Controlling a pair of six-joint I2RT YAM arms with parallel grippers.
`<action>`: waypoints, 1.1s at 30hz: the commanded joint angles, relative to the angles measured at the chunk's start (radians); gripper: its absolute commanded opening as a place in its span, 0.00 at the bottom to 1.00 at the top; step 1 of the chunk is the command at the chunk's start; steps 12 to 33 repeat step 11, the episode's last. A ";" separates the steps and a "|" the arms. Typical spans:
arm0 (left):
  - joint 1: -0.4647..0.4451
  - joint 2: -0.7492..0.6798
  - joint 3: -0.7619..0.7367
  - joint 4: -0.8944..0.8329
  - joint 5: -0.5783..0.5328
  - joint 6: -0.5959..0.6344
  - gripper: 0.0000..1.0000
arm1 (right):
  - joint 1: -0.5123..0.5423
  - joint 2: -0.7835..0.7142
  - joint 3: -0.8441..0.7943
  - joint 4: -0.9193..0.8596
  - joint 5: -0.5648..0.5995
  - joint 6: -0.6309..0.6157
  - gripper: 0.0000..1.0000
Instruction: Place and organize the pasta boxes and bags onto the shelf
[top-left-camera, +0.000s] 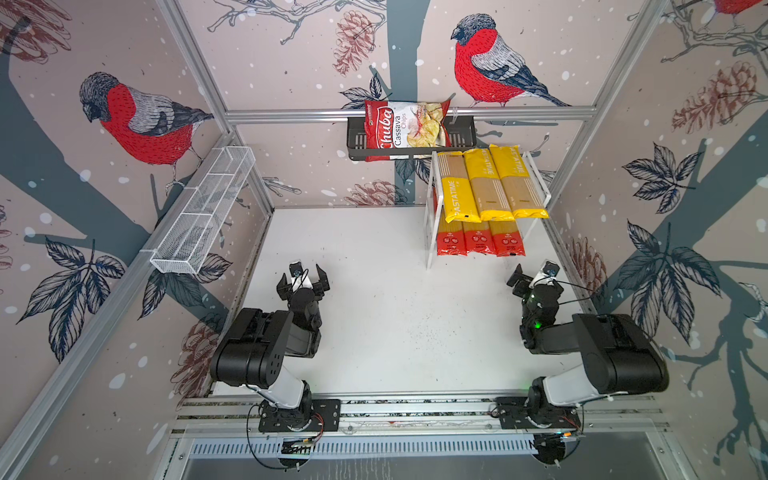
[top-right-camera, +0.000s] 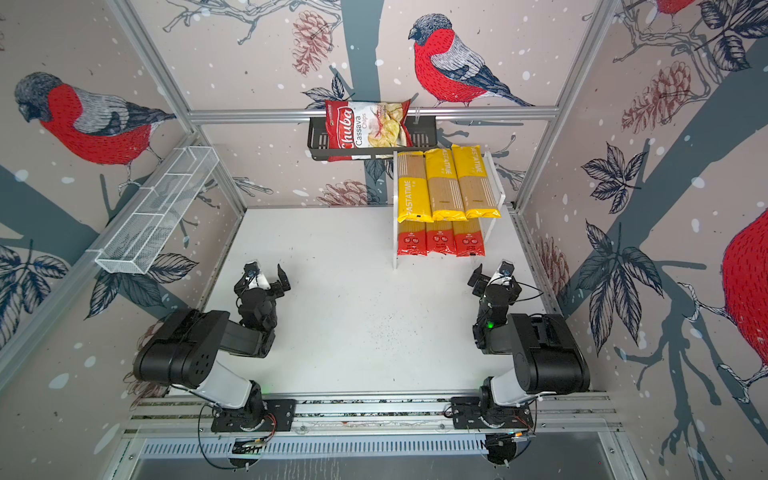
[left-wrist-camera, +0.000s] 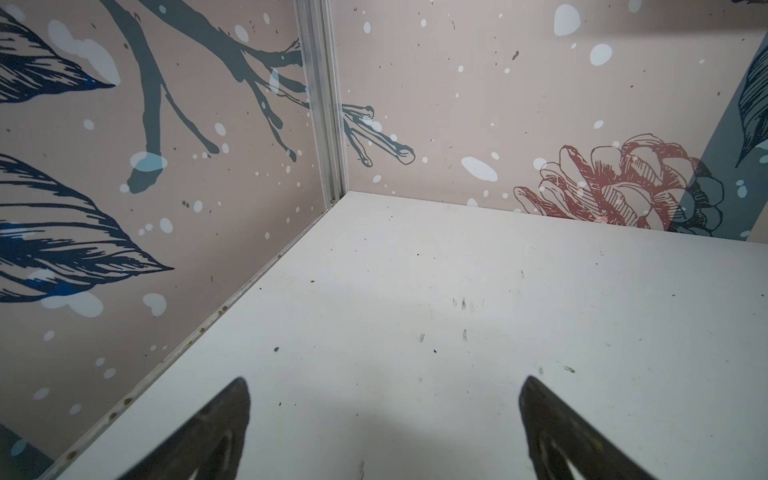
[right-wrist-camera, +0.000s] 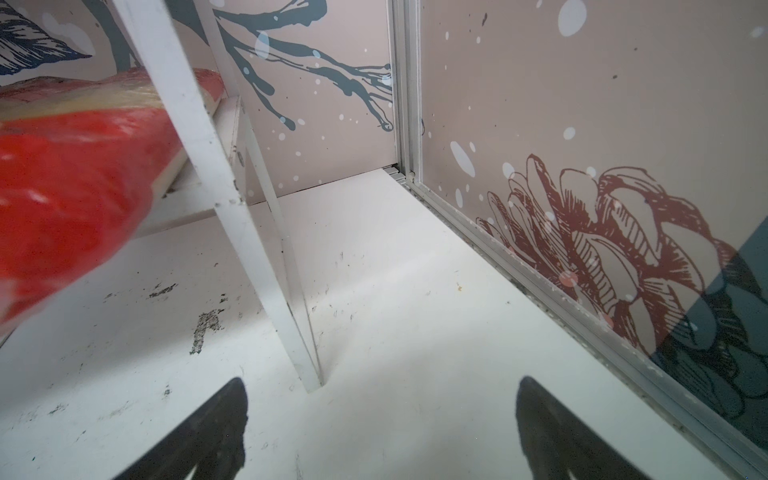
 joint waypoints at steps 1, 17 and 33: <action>0.002 -0.003 0.004 0.013 0.000 -0.001 0.99 | 0.000 0.001 0.004 0.044 0.012 -0.003 1.00; 0.002 0.000 -0.007 0.038 0.052 0.026 0.99 | 0.000 -0.001 0.002 0.043 0.011 -0.003 1.00; 0.002 0.000 -0.007 0.038 0.052 0.026 0.99 | 0.000 -0.001 0.002 0.043 0.011 -0.003 1.00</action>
